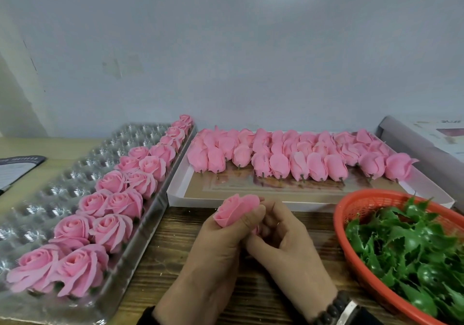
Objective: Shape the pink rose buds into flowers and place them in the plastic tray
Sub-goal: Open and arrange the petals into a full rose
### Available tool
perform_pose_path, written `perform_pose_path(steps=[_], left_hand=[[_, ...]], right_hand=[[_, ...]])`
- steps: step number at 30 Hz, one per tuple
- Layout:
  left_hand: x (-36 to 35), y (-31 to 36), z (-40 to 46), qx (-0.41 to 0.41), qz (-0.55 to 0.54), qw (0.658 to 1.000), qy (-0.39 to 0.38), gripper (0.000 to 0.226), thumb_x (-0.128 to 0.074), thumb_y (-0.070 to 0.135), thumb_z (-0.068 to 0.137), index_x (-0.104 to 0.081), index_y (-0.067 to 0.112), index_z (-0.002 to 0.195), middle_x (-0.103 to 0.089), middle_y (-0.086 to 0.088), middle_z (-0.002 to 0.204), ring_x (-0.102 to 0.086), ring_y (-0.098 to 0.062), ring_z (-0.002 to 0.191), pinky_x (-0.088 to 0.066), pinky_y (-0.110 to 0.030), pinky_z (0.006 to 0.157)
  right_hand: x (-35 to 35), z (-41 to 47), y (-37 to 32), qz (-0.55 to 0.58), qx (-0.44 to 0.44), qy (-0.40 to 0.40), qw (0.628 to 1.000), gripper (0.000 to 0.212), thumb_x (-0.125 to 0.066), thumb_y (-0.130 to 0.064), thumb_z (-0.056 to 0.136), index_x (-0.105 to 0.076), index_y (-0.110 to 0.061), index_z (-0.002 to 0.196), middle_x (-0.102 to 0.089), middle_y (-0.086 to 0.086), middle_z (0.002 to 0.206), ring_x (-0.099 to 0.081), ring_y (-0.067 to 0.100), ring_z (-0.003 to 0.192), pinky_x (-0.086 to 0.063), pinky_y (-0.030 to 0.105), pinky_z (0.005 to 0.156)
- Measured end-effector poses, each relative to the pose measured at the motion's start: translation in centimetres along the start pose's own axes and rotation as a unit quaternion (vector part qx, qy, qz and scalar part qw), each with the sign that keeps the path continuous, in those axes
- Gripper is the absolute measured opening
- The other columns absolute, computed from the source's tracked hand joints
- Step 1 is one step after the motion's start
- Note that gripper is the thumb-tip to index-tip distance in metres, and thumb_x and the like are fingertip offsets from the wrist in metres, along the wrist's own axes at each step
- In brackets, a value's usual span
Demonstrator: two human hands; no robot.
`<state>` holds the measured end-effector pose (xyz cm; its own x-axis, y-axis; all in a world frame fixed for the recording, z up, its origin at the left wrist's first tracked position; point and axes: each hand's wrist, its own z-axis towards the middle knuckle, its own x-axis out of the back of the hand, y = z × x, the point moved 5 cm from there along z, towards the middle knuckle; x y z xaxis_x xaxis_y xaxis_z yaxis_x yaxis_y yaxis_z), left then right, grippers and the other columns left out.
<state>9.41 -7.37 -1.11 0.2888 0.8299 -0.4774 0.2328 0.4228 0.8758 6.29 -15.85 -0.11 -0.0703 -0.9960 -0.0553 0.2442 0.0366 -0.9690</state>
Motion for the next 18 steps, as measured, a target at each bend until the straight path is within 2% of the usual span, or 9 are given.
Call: perform_pose_path(steps=[2, 4, 7, 9, 11, 13, 15, 18], left_hand=[[0.0, 0.2, 0.0, -0.013, -0.024, 1.0, 0.006, 0.03, -0.073, 0.014, 0.059, -0.071, 0.0, 0.086, -0.066, -0.02, 0.087, -0.065, -0.028, 0.079, -0.057, -0.033, 0.069], [0.0, 0.6, 0.1, -0.037, -0.03, 0.999, 0.015, 0.022, -0.07, 0.01, 0.063, -0.072, 0.002, 0.083, -0.069, -0.02, 0.087, -0.068, -0.029, 0.078, -0.058, -0.034, 0.068], [0.4, 1.1, 0.1, -0.09, 0.017, 0.995, 0.044, 0.021, -0.068, 0.009, 0.065, -0.072, 0.0, 0.082, -0.069, -0.025, 0.09, -0.067, -0.035, 0.086, -0.057, -0.037, 0.076], [0.6, 1.2, 0.0, -0.106, 0.064, 0.991, 0.044, 0.024, -0.073, 0.012, 0.066, -0.071, -0.001, 0.087, -0.069, -0.026, 0.094, -0.064, -0.041, 0.095, -0.051, -0.046, 0.085], [0.7, 1.2, 0.0, -0.104, 0.095, 0.989, 0.043, 0.029, -0.079, 0.013, 0.066, -0.071, -0.001, 0.091, -0.068, -0.026, 0.094, -0.062, -0.043, 0.094, -0.049, -0.05, 0.083], [0.7, 1.2, 0.0, -0.11, 0.116, 0.986, 0.043, 0.036, -0.081, 0.016, 0.063, -0.07, -0.001, 0.093, -0.069, -0.024, 0.091, -0.063, -0.034, 0.082, -0.048, -0.043, 0.076], [0.5, 1.2, 0.0, -0.117, 0.132, 0.984, 0.038, 0.037, -0.082, 0.018, 0.062, -0.07, 0.0, 0.093, -0.07, -0.019, 0.084, -0.061, -0.02, 0.072, -0.047, -0.031, 0.067], [0.3, 1.2, 0.0, -0.122, 0.146, 0.981, 0.029, 0.03, -0.075, 0.023, 0.061, -0.071, 0.007, 0.087, -0.064, -0.007, 0.068, -0.054, -0.011, 0.061, -0.043, -0.021, 0.055]], right_hand=[[-0.2, 0.0, -0.2, -0.028, 0.018, 0.005, 0.999, 0.03, -0.063, 0.006, 0.077, -0.064, -0.019, 0.094, -0.061, 0.006, 0.071, -0.054, 0.009, 0.065, -0.045, 0.017, 0.062], [0.0, -0.1, -0.4, -0.047, 0.043, 0.038, 0.997, 0.028, -0.065, 0.004, 0.077, -0.064, -0.02, 0.093, -0.065, 0.007, 0.077, -0.057, 0.005, 0.066, -0.045, 0.012, 0.062], [0.9, -0.1, -0.9, -0.079, 0.077, 0.094, 0.989, 0.019, -0.059, -0.007, 0.077, -0.064, -0.023, 0.085, -0.065, -0.004, 0.08, -0.058, 0.002, 0.072, -0.042, 0.008, 0.066], [1.1, -0.1, -1.2, -0.108, 0.094, 0.093, 0.985, 0.02, -0.052, -0.013, 0.073, -0.065, -0.023, 0.084, -0.065, -0.004, 0.08, -0.06, 0.007, 0.078, -0.044, 0.012, 0.071], [1.2, -0.1, -1.3, -0.113, 0.106, 0.092, 0.984, 0.02, -0.05, -0.012, 0.075, -0.066, -0.021, 0.084, -0.066, 0.0, 0.082, -0.061, 0.014, 0.082, -0.048, 0.022, 0.075], [1.2, -0.1, -1.4, -0.098, 0.113, 0.09, 0.985, 0.021, -0.05, -0.011, 0.076, -0.067, -0.019, 0.084, -0.066, 0.001, 0.083, -0.062, 0.018, 0.083, -0.049, 0.025, 0.076], [1.3, 0.0, -1.4, -0.074, 0.114, 0.083, 0.987, 0.022, -0.048, -0.009, 0.077, -0.068, -0.015, 0.084, -0.066, 0.005, 0.084, -0.063, 0.017, 0.081, -0.048, 0.019, 0.072], [1.2, 0.1, -1.8, -0.042, 0.116, 0.066, 0.99, 0.022, -0.049, 0.002, 0.084, -0.068, -0.006, 0.086, -0.064, 0.014, 0.084, -0.063, 0.016, 0.075, -0.048, 0.014, 0.067]])
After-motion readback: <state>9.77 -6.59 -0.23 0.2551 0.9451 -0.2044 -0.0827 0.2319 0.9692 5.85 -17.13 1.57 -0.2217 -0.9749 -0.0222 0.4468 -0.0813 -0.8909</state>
